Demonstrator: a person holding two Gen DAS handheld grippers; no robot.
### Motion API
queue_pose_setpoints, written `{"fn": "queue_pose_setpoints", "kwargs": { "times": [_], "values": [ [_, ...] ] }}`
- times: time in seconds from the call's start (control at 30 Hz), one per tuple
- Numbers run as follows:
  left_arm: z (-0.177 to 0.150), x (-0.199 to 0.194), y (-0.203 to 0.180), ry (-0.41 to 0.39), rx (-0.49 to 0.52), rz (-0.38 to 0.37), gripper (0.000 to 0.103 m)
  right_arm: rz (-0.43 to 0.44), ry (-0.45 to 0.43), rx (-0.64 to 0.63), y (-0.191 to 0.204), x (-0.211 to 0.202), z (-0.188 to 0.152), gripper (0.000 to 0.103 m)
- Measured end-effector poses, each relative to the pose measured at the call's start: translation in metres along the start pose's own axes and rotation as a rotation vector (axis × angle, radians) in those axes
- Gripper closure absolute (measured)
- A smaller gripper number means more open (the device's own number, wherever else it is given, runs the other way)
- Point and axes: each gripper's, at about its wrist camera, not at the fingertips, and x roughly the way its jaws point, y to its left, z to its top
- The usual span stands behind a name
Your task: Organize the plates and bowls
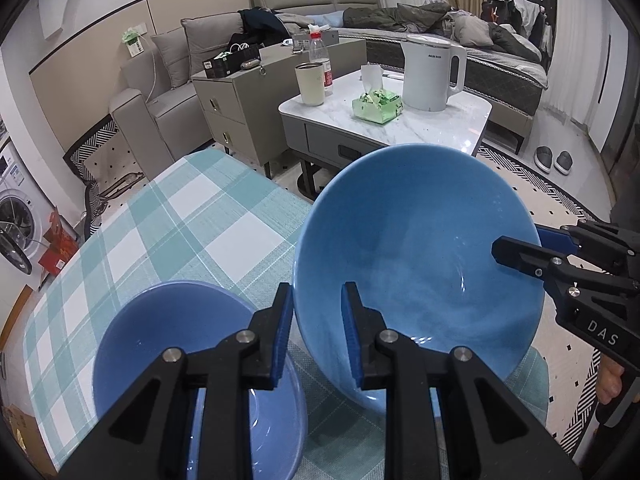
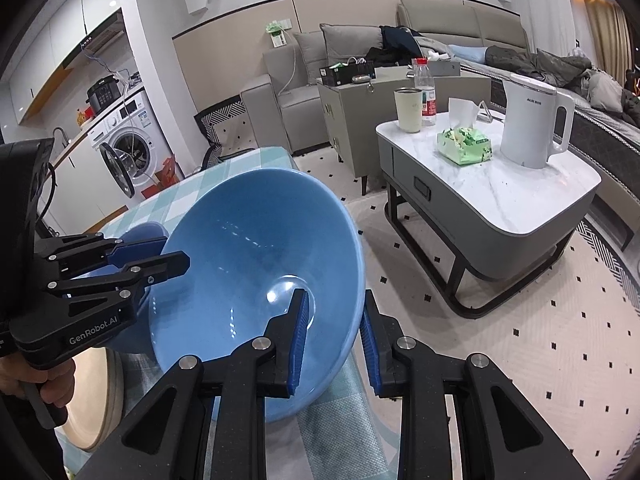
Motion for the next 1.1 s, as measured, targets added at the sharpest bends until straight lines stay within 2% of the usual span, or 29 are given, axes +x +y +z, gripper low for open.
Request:
{"fn": "queue_pose_setpoints", "kwargs": {
  "times": [0.6, 1.1],
  "values": [
    [0.005, -0.031, 0.006, -0.067, -0.022, -0.005, 0.080, 0.030, -0.077, -0.001, 0.009, -0.028, 0.012, 0.078],
    [0.007, -0.062, 0.025, -0.140, -0.064, 0.002, 0.080, 0.024, -0.136, -0.067, 0.036, -0.051, 0.038, 0.078]
  ]
}}
